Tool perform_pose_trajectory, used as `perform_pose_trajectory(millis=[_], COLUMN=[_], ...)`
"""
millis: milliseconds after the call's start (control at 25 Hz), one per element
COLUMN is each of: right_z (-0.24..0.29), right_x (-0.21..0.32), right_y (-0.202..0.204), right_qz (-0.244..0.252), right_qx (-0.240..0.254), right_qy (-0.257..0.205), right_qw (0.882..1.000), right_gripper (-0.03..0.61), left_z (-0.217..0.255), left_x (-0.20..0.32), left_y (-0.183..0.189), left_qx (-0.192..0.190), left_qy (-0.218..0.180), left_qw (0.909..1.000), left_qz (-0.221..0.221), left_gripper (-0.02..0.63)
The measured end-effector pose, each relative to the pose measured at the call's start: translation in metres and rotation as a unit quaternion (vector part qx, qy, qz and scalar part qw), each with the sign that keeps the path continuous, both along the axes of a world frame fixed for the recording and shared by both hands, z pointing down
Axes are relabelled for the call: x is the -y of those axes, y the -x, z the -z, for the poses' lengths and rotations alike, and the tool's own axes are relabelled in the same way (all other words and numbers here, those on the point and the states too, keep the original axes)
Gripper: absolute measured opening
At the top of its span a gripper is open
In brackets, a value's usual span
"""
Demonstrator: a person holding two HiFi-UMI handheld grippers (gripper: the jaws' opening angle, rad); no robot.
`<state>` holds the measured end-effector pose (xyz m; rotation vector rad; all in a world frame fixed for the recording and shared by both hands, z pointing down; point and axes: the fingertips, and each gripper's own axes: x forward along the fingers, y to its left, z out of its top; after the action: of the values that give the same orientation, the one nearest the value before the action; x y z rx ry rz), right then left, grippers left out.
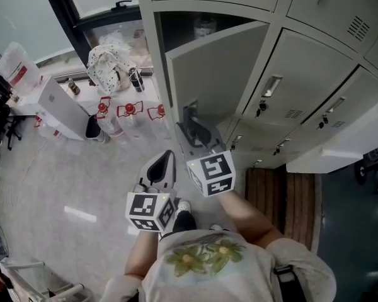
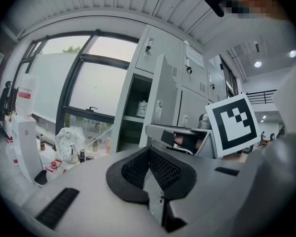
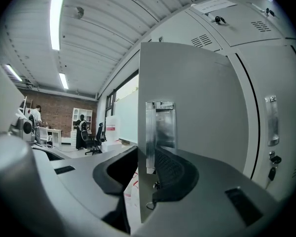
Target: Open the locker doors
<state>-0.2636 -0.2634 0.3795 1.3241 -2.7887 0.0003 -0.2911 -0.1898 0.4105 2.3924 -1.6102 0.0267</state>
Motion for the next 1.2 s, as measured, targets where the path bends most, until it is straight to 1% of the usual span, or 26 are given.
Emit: perform_pose_trajectory(millis=[320,600,760,1200], right_z=[0.000,0.000,-0.001,-0.001], right_x=[-0.015,-0.025,-0.030,-0.048], right_y=[-0.013,-0.022,-0.028,-0.049], right_qz=[0.016,0.025,0.030,0.036], right_qx=[-0.001,0.001,0.000,-0.001], right_qy=[0.000,0.005,0.004,0.002], right_qw=[1.000,1.000,1.000,0.999], right_gripper=[0.119,0.120,0.120,0.120], left_z=[0.004,0.009,0.010,0.012], left_x=[-0.007,-0.012,-0.014,-0.019], left_y=[-0.020,-0.030,-0.038,-0.057], left_qx=[0.008,0.010,0.015,0.020], left_qy=[-0.006,-0.010,-0.016,-0.019], left_qw=[0.9999,0.9999,0.9997,0.9994], left_qz=[-0.005,-0.003,-0.007,-0.019], left_gripper=[0.028,0.028,0.028,0.028])
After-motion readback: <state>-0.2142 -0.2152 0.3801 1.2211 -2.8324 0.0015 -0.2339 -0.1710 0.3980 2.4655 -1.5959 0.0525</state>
